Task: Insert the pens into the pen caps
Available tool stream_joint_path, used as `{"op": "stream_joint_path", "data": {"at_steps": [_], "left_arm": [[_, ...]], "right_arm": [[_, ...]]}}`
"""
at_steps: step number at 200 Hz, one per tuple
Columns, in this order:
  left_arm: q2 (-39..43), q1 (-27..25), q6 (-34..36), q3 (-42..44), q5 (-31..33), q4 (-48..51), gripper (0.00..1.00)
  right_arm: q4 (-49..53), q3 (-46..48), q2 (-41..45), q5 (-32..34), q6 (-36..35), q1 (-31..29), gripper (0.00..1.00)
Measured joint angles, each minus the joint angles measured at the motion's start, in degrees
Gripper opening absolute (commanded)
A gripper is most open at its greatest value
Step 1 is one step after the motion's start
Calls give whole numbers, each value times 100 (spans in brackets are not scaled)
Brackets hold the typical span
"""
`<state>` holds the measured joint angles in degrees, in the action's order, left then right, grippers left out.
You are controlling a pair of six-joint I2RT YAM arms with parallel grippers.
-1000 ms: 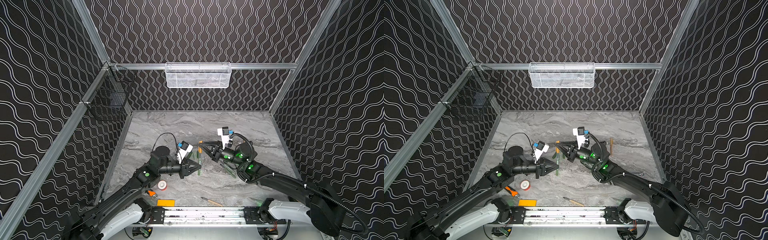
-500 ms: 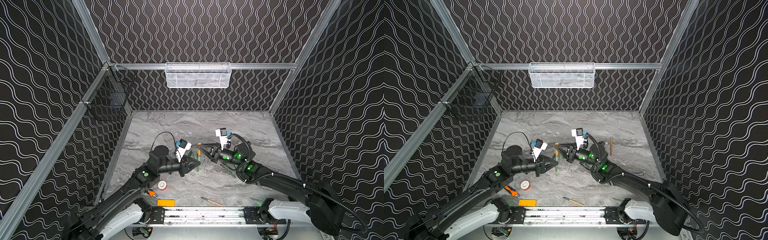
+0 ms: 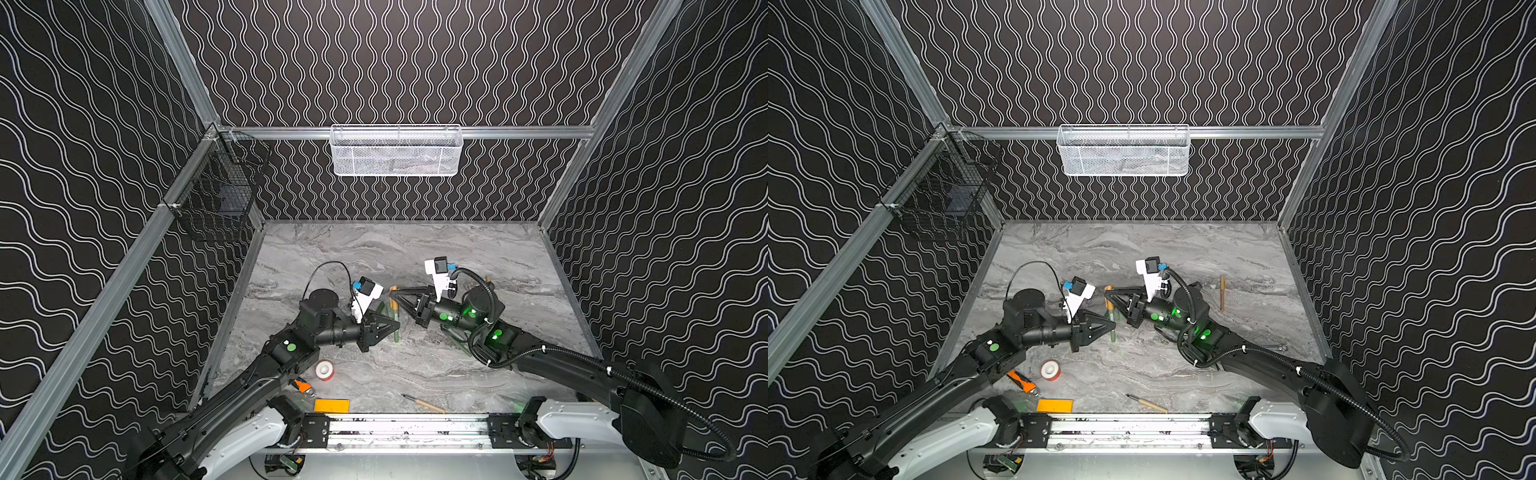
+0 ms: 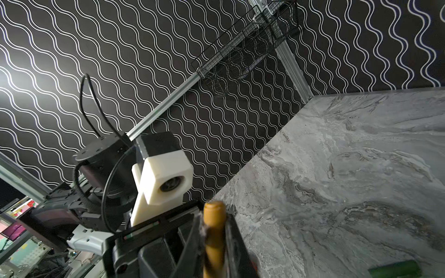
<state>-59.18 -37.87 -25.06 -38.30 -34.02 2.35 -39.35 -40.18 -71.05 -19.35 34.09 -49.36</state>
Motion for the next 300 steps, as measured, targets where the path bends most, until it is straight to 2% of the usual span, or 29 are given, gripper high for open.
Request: {"op": "stream_joint_path", "data": {"at_steps": [146, 161, 179, 192, 211, 218, 221, 228, 250, 279, 300], "left_arm": [[24, -2, 295, -258, 531, 444, 0], [61, -2, 295, -258, 544, 501, 11], [120, -2, 308, -258, 549, 461, 40], [162, 9, 319, -308, 710, 26, 61], [249, 15, 407, -400, 715, -293, 84], [269, 4, 426, -413, 713, -280, 89], [280, 4, 442, -415, 715, -256, 95], [310, 4, 459, -420, 717, -181, 98], [509, 9, 570, -446, 717, 144, 99], [809, 9, 621, -531, 798, 619, 99], [890, 9, 748, -654, 824, 1040, 99]], "right_arm": [[-118, 149, 24, 992, 258, -269, 1], [-105, 146, 39, 1001, 278, -275, 1], [31, 90, 116, 1023, 304, -260, 1], [599, 0, 149, 844, 313, -177, 1], [1270, -146, 149, 787, 341, 236, 1], [1410, -199, 155, 782, 341, 431, 2], [1469, -223, 160, 765, 339, 527, 2], [1602, -271, 162, 695, 339, 743, 2], [2159, -483, 96, 501, 166, 1399, 3], [3261, -1088, -435, 461, -557, 2406, 3], [4192, -1683, -1119, 745, -1191, 3047, 4]]}}
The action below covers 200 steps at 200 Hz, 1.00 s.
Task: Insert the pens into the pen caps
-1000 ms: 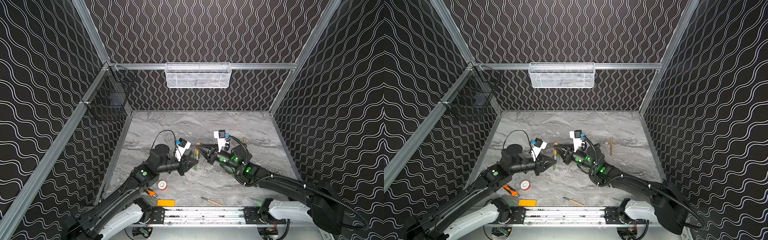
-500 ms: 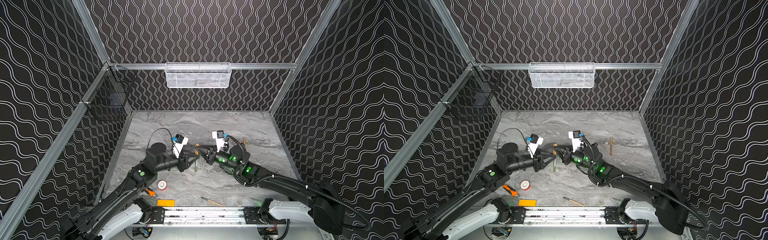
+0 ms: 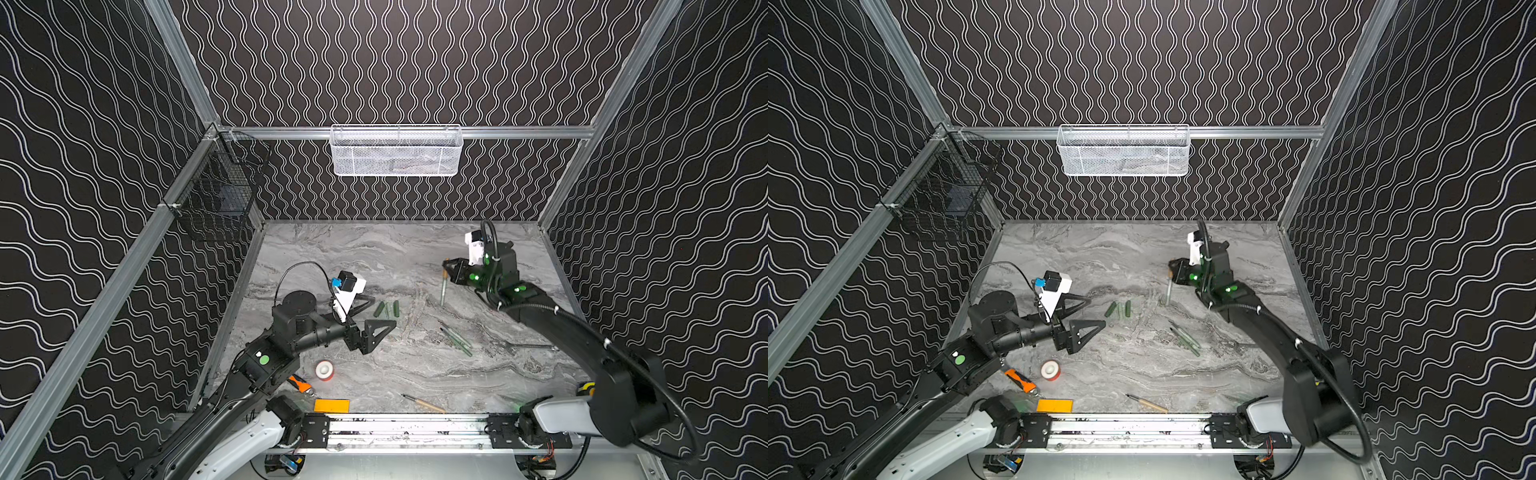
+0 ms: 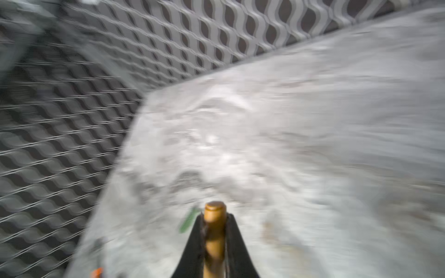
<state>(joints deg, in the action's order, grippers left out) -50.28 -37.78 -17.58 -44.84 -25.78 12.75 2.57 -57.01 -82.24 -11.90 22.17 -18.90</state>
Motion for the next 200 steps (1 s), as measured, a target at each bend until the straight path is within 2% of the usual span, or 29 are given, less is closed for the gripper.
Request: {"op": "stream_joint_path", "data": {"at_steps": [51, 100, 157, 200], "left_arm": [[76, 0, 365, -251, 7, 955, 99], [446, 0, 599, -280, 306, 1471, 99], [448, 0, 704, -280, 446, 1541, 99], [374, 0, 704, -280, 452, 1539, 99]], "right_arm": [[1705, -1362, -1884, 883, -1075, 870, 9], [2428, -2044, -2892, 1464, -1443, 1060, 16], [2778, -2216, -3108, 1888, -1572, 1049, 30], [2874, -2079, -2597, 1993, -1572, 997, 46]]}}
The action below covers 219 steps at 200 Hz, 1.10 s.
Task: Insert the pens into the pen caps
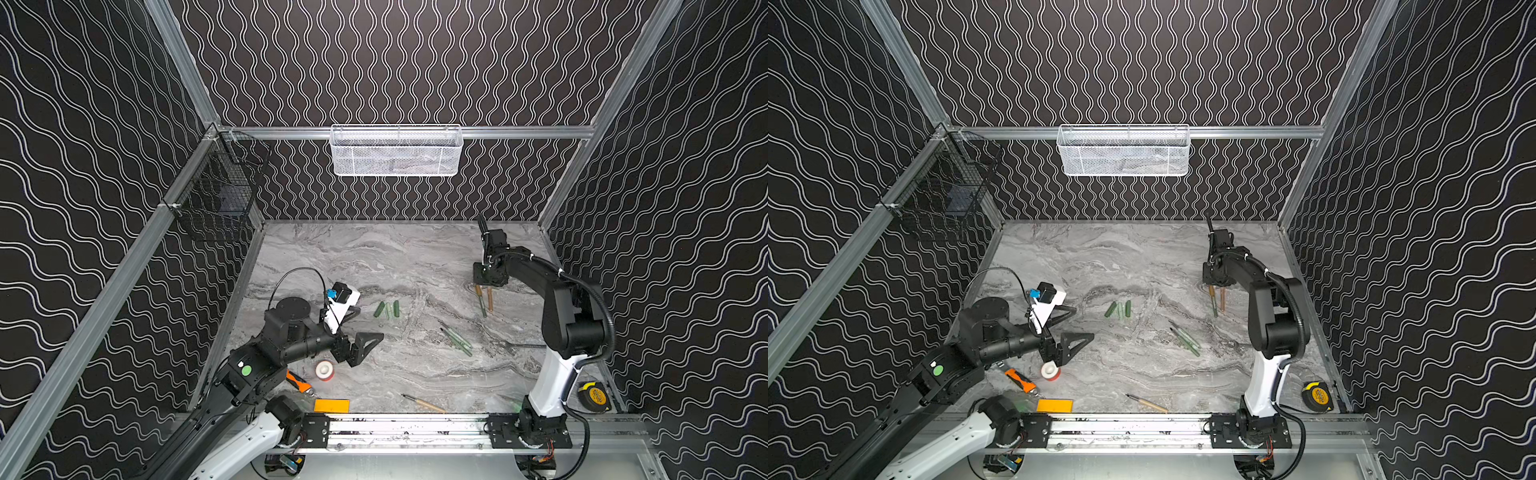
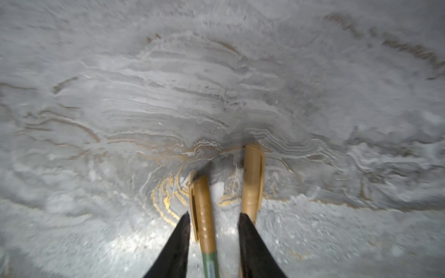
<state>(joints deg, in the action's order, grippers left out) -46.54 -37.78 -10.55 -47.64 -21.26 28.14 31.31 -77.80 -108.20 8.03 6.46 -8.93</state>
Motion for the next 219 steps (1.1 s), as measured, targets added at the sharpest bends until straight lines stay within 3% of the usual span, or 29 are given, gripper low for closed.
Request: {"op": "stream_joint_path", "data": {"at_steps": [39, 81, 138, 219], "left_arm": [[-17, 0, -2, 0, 98, 68, 99], [-140, 0, 28, -13, 127, 291, 99], [-328, 0, 42, -42, 122, 297, 98], [-459, 0, 44, -46, 103, 275, 99]], "right_arm": [[-243, 1047, 1296, -328, 0, -470, 54], [-487, 2291, 2304, -750, 188, -1652, 55], [-476, 2966, 2500, -807, 804, -2688, 55], [-407, 3108, 2249, -636, 1049, -2852, 49]]}}
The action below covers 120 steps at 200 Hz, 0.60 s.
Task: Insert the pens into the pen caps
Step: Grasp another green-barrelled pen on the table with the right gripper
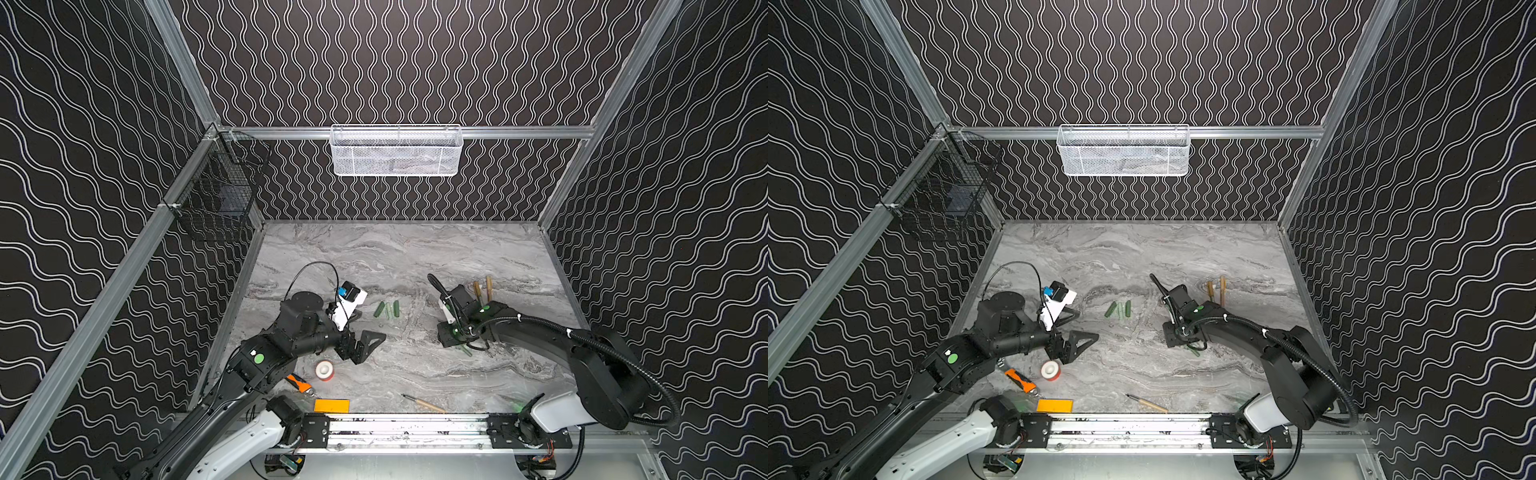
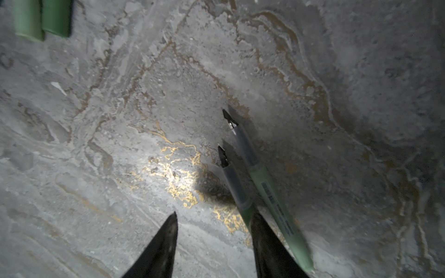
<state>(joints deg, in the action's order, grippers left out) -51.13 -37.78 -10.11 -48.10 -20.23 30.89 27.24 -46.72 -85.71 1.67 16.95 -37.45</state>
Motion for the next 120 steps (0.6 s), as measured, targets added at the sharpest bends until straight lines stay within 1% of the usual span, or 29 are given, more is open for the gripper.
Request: {"op": "stream_joint_path", "data": {"at_steps": [37, 69, 113, 120], "left_arm": [[-11, 0, 0, -11, 2, 0, 99], [-7, 0, 0, -11, 2, -4, 99], [24, 0, 0, -11, 2, -4, 99], [39, 0, -2, -11, 2, -4, 99]], "right_arm": [[7, 11, -160, 94, 0, -37, 45], [11, 11, -264, 98, 15, -55, 37], [31, -46, -474, 245, 22, -166, 32], [35, -63, -494, 271, 22, -190, 30]]}}
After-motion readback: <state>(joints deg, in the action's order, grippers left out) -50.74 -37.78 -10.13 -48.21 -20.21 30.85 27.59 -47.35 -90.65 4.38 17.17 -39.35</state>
